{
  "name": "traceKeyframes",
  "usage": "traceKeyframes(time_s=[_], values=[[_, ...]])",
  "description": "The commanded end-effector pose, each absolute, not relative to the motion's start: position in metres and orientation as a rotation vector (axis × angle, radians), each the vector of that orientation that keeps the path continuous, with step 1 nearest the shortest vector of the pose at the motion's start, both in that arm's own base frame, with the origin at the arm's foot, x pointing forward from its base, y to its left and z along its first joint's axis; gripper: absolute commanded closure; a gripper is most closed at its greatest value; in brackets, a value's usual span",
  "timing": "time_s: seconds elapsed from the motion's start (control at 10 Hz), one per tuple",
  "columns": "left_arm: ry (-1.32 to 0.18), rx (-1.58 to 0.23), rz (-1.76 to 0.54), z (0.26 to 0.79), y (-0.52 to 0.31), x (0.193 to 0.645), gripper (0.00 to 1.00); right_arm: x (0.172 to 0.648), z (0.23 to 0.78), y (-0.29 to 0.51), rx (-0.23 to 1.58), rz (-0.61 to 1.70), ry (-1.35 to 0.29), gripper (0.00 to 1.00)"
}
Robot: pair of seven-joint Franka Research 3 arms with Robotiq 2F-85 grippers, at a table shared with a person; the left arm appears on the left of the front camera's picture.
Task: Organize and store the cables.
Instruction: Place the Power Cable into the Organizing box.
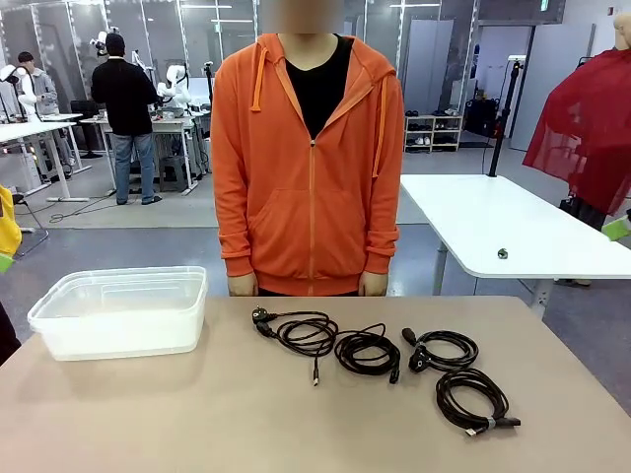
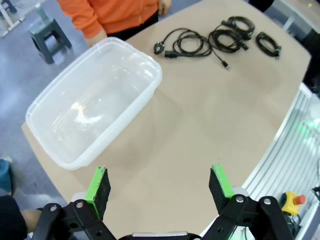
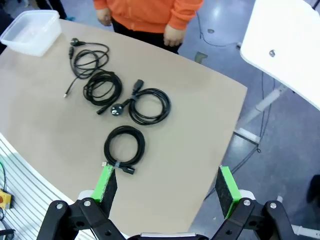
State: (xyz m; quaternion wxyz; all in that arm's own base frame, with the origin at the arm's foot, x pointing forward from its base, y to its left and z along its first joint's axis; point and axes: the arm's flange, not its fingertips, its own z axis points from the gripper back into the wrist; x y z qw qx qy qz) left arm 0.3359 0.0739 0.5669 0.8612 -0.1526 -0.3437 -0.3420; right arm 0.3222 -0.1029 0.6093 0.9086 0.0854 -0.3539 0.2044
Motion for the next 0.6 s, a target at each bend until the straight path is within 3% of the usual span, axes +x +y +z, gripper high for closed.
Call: traceKeyframes(time_s=[0.0, 0.5], values=[[-0.767, -0.337, -0.717, 0.568, 0.083, 0.323, 0.0, 0.329, 0.617, -0.107, 0.15, 0.378, -0.674, 0.0], [-0.749, -0.279, -0.68, 0.581, 0.093, 0.327, 0.0, 0.332, 0.606, -0.12, 0.135, 0.355, -0.695, 0.0]])
